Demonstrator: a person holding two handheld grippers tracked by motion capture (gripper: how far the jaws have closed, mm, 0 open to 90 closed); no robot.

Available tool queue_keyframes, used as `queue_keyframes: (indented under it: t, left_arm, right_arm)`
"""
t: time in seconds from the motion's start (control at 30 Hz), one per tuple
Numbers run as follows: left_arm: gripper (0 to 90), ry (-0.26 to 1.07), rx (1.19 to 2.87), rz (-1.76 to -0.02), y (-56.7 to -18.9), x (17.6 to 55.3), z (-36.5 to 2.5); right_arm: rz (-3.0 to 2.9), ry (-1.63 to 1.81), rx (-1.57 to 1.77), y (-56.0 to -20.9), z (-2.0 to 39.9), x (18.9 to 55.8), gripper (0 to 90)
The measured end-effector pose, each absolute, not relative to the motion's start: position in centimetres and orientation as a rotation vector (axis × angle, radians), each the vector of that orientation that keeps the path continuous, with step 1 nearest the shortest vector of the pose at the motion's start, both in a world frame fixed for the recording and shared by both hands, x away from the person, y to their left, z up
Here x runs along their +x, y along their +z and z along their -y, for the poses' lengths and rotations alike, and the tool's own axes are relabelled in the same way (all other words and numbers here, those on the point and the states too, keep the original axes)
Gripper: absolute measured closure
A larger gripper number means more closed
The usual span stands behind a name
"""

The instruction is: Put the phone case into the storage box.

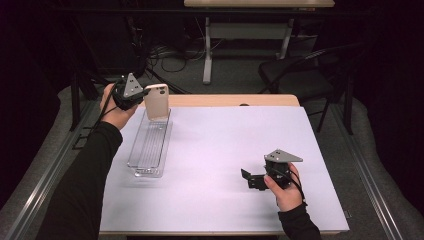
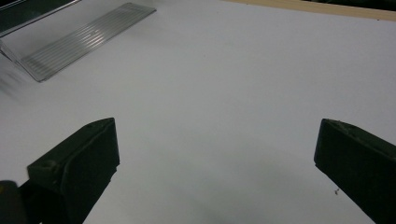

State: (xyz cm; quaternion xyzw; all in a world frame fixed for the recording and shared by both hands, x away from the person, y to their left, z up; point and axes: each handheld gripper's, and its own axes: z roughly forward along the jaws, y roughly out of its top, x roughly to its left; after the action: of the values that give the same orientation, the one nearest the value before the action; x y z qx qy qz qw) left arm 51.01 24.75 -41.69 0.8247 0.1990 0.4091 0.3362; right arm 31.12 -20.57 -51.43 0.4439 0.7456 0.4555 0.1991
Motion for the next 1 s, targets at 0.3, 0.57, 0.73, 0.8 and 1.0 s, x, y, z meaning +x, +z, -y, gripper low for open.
queue_keyframes:
  t: [0.3,0.57,0.73,0.8,1.0]
  left_arm:
    - [78.6,1.083,2.177,-0.520,-42.6,51.5,-24.4]
    - [78.5,1.088,2.195,-0.514,-43.0,51.6,-24.1]
    - [78.5,1.089,2.184,-0.517,-43.3,51.6,-24.2]
    - [78.5,1.089,2.181,-0.521,-43.5,51.6,-24.3]
    - [78.5,1.093,2.162,-0.533,-44.1,51.5,-24.7]
  right_arm:
    - [-2.086,1.279,1.243,-51.6,20.6,31.1,0.0]
    - [-2.094,1.280,1.243,-51.6,20.6,31.1,0.0]
    - [-2.102,1.278,1.237,-51.7,20.5,31.2,0.0]
    - [-2.102,1.277,1.233,-51.7,20.4,31.2,0.0]
    - [-2.104,1.277,1.228,-51.8,20.4,31.2,0.0]
